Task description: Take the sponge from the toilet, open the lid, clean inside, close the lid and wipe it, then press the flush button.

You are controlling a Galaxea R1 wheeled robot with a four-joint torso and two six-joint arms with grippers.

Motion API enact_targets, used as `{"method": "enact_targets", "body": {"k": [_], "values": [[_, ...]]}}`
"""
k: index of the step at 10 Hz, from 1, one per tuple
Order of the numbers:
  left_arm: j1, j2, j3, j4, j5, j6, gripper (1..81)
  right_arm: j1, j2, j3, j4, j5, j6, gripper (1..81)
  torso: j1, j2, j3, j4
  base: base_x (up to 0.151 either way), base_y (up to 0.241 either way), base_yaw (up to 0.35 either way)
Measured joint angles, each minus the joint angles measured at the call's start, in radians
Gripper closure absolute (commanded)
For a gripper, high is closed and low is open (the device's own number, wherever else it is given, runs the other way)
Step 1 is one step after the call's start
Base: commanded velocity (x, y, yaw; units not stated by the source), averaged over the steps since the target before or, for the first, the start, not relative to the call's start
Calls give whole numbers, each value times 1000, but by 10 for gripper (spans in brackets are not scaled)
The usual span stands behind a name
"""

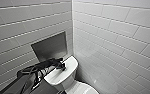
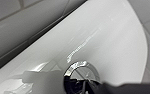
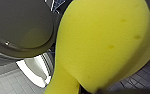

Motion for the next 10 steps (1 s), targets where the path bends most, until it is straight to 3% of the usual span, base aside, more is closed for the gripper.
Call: {"method": "enact_targets", "body": {"k": [5,10], "values": [[-66,-195,381,-73,-7,7,811,0,1,-7,0,-1,0,811,0,0,0,0,0,0,0],[-60,-530,837,-85,-19,24,811,6,1,-27,0,-1,0,811,0,0,0,0,0,0,0]]}}
